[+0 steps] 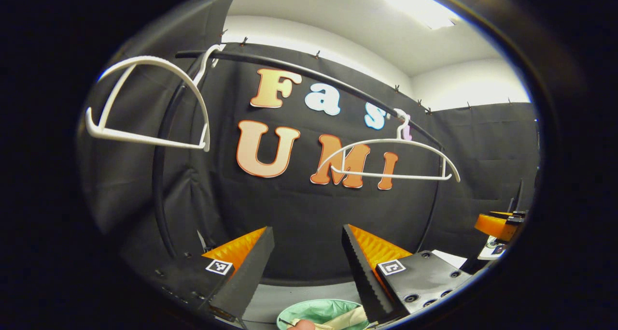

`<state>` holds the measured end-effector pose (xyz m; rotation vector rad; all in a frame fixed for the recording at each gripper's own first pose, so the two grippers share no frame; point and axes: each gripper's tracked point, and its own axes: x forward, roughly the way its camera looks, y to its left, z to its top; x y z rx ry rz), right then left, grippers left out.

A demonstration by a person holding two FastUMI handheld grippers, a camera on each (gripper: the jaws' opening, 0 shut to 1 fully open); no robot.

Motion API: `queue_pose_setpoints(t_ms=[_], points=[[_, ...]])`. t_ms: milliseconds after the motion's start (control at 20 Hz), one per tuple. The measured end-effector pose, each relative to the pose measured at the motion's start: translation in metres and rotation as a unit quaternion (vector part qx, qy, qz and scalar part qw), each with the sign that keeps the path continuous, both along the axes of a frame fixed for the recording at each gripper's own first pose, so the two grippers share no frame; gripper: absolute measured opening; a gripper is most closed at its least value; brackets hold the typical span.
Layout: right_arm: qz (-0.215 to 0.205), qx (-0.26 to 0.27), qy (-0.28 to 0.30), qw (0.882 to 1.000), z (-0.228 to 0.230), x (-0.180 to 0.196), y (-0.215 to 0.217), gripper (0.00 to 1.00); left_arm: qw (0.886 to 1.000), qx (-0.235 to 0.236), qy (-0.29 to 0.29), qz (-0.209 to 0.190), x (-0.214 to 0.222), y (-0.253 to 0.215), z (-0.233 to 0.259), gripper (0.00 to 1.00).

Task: Grasp the clothes on the hanger with both hands and then place them into the laundry hamper below.

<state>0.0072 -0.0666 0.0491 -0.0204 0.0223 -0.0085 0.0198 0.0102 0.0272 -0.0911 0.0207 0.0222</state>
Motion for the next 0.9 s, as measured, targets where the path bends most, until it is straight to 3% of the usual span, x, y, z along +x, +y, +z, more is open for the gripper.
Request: queue_pose_setpoints(t_ms=[300, 900], points=[[0.005, -0.004, -0.045, 0.999, 0.035, -0.012, 0.005, 0.87, 1.0, -0.004, -0.025, -0.001, -0.004, -0.001, 0.023, 0.93], [0.011, -0.006, -0.04, 0.999, 0.026, -0.004, 0.01, 0.87, 1.0, 0.001, -0.024, -0.015, -0.005, -0.016, 0.022, 0.93]])
